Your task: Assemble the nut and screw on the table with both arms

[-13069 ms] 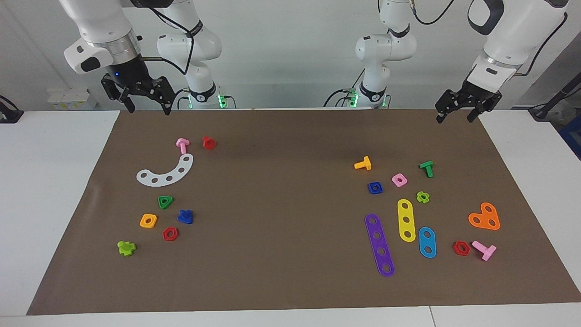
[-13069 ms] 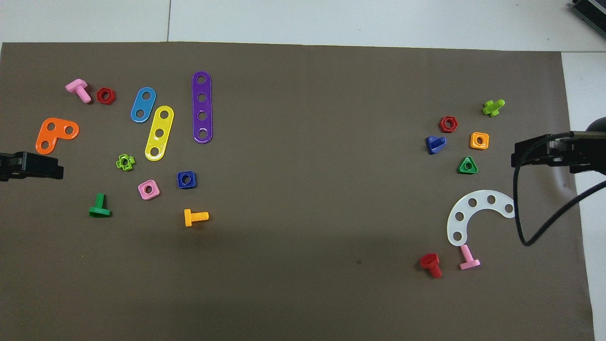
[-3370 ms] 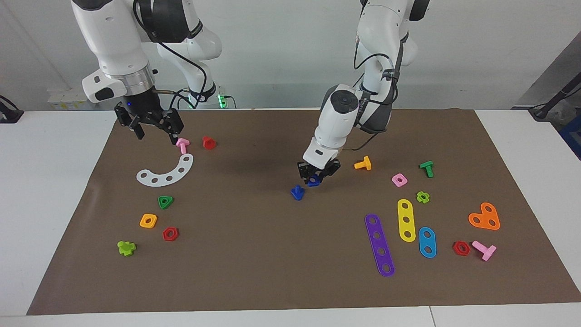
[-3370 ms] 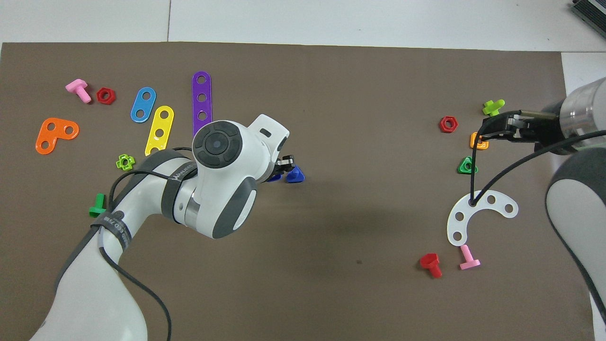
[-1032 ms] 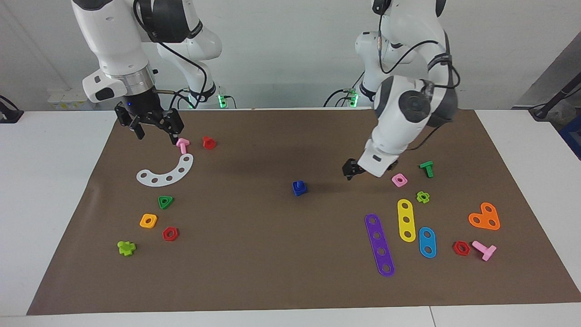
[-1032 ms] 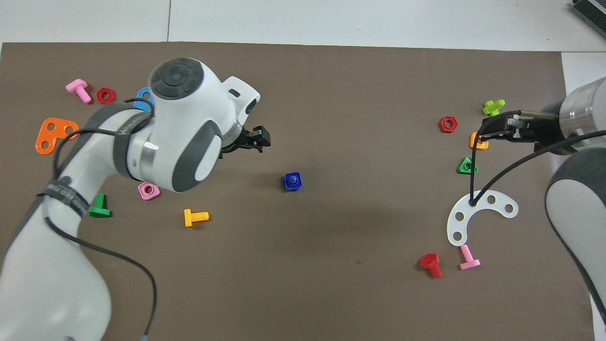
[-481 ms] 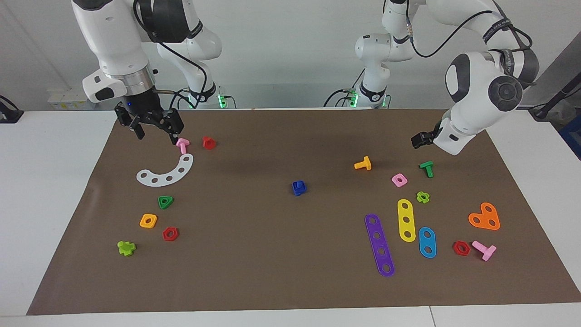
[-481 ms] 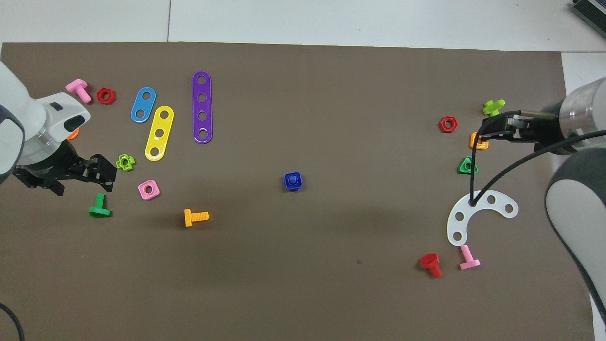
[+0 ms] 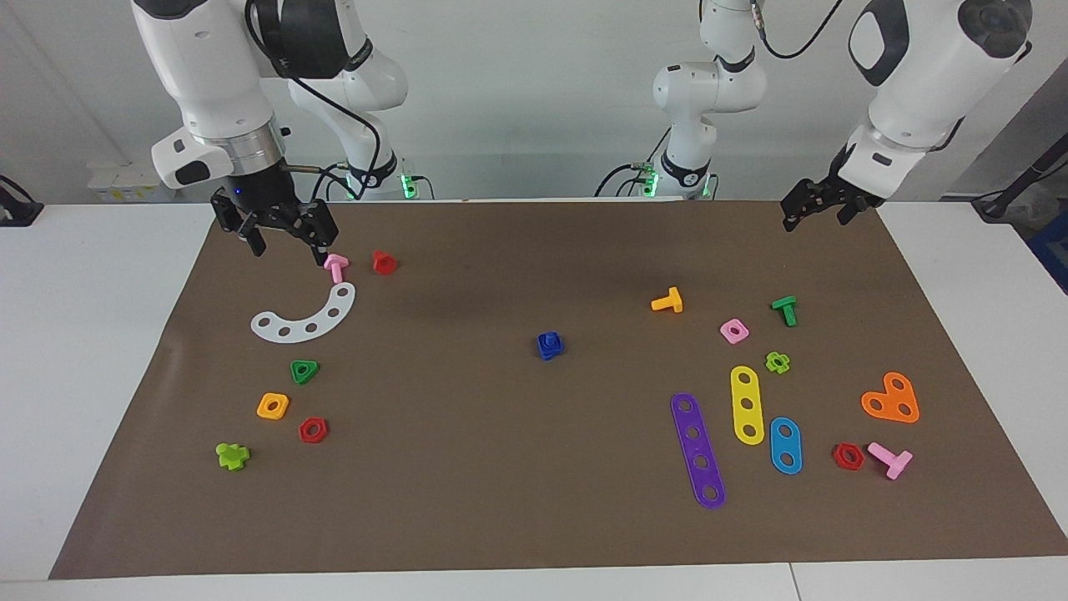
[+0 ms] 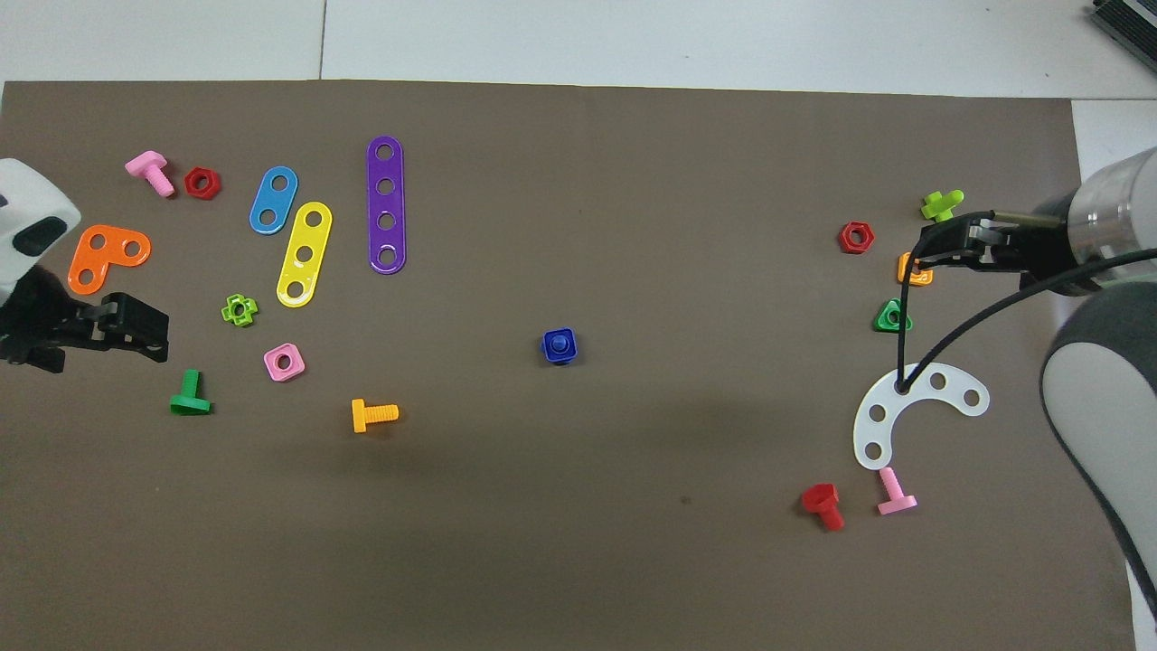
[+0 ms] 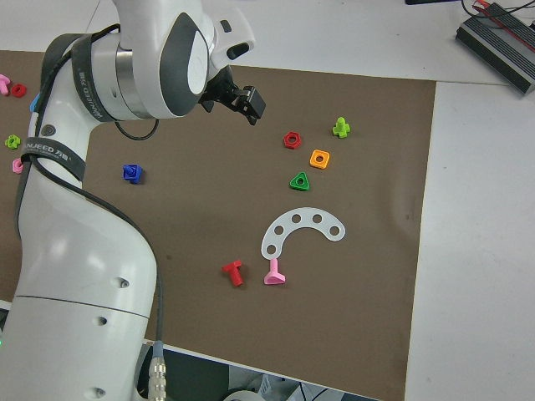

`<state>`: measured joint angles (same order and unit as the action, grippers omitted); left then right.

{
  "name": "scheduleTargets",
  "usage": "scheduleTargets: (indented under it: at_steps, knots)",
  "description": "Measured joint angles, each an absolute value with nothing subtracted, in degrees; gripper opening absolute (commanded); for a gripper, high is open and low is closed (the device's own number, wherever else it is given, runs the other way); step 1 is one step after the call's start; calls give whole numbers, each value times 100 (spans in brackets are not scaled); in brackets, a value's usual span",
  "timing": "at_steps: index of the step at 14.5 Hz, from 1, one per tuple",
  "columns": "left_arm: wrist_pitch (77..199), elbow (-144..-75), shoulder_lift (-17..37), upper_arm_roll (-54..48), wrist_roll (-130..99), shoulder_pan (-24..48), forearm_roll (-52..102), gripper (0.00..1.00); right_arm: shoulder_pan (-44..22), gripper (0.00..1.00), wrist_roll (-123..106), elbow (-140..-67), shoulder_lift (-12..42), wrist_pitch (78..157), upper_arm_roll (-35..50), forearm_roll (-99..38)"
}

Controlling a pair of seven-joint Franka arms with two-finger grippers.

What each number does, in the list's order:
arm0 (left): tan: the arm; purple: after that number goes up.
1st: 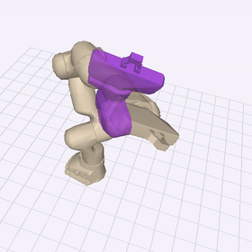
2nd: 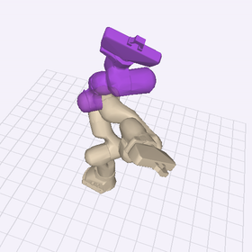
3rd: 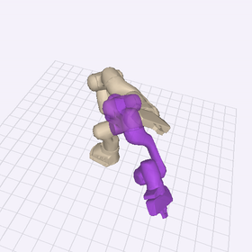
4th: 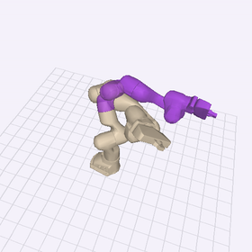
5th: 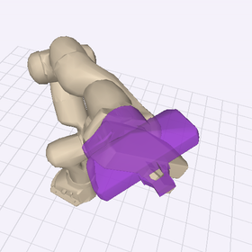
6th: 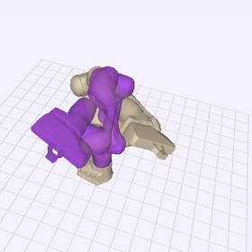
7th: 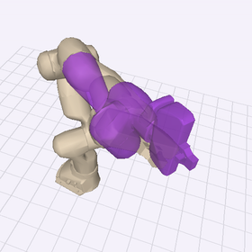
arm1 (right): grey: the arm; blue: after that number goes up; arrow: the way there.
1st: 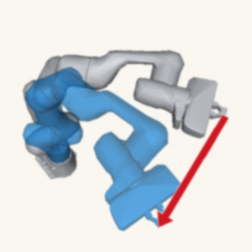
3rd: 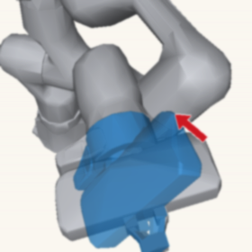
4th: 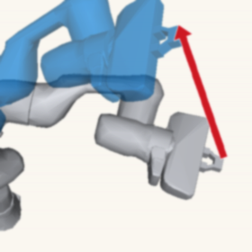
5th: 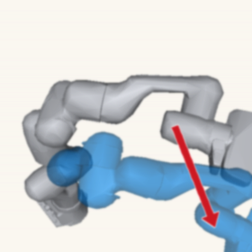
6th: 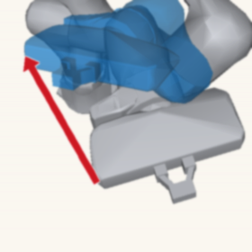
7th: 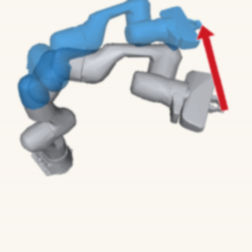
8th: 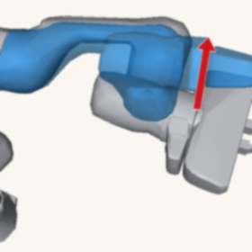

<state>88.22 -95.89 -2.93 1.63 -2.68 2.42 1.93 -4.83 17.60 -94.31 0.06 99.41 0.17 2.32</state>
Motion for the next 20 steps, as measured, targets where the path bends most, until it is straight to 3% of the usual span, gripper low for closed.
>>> scheduleTargets:
  at_steps: [20]
  knots:
    - [9157,-9568,-281,134,331,59,41,100,-408,100,1760,-9417,-34,9571,25,232]
